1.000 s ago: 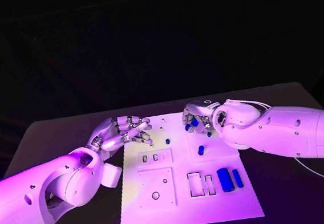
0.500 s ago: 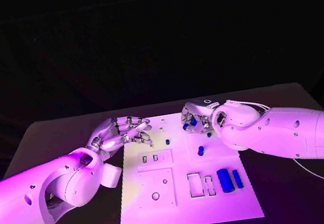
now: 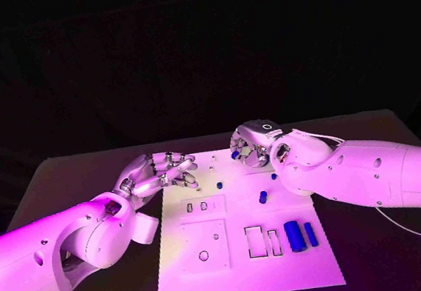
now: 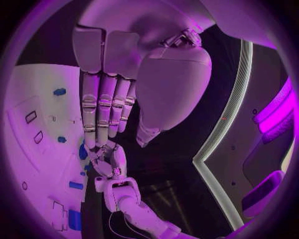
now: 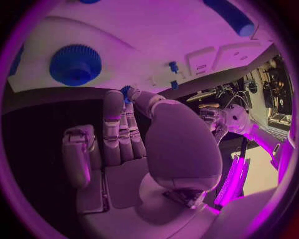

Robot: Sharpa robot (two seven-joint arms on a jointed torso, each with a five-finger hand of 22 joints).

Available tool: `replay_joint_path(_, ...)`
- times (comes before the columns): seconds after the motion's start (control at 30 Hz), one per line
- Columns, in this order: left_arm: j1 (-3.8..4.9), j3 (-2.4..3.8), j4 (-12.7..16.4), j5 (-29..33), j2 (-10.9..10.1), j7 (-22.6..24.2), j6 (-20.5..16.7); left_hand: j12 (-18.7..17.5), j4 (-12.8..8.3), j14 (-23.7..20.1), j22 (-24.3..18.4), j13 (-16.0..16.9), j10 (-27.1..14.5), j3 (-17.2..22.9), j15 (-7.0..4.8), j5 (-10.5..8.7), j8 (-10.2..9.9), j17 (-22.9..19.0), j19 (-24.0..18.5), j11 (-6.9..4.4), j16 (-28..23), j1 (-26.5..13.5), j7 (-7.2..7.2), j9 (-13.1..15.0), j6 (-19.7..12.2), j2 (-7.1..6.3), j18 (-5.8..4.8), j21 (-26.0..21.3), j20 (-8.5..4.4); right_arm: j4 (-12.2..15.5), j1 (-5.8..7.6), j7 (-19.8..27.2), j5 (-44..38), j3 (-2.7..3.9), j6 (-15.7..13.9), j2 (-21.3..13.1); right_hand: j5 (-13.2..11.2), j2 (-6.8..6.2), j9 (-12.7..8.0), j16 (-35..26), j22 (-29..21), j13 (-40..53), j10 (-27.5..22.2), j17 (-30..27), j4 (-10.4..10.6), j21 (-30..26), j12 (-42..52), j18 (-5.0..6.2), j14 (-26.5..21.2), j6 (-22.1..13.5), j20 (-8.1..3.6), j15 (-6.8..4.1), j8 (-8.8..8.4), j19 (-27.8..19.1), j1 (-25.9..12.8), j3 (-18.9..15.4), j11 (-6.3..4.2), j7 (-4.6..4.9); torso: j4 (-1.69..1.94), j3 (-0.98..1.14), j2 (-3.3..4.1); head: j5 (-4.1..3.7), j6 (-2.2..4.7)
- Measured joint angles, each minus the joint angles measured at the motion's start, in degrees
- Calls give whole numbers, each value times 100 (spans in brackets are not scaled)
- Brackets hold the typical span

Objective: Assemble the parts on the task board

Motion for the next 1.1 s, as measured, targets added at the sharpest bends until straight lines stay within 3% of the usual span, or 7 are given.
replay_joint_path(0.37,2,1,0,91,30,6,0,0,0,0,-5,0,0,0,0,0,0,5,0,0,-22,0,-9,0,-33,0,0,0,0,-344,11,-103,-46,2,-236,361,-1,15,4,0,3,-2,-1,-28,-1,-1,-33,0,0,-48,0,0,-2,0,16,0,1,-2,43,-14,32,-11,27)
replay_joint_path(0.57,12,1,9,115,35,7,-1,0,0,0,-4,0,0,0,0,0,0,4,0,0,-22,0,-9,-1,-33,0,0,0,0,-483,12,-104,-45,3,-251,500,-1,14,93,0,3,-8,-22,-37,-17,-4,-58,0,0,-74,0,0,-6,0,17,15,22,4,63,-29,56,-20,34)
replay_joint_path(0.93,39,3,30,131,97,7,-5,-22,0,-20,-14,0,0,0,21,0,0,16,0,0,-22,0,-10,5,-32,0,0,-21,0,-702,-3,-83,-2,4,-229,660,-11,13,210,0,2,-11,-52,-60,-24,-4,-111,1,14,-128,1,15,-32,0,17,9,52,37,136,-49,133,-11,38)
replay_joint_path(1.1,49,3,33,131,100,7,-6,-22,0,-20,-15,0,0,0,20,0,0,17,0,0,-22,0,-10,5,-32,0,0,-21,0,-778,-6,-80,24,3,-215,702,-12,12,244,0,2,-11,-52,-66,-24,-4,-112,1,13,-132,1,14,-40,0,17,9,52,40,149,-64,160,-20,48)
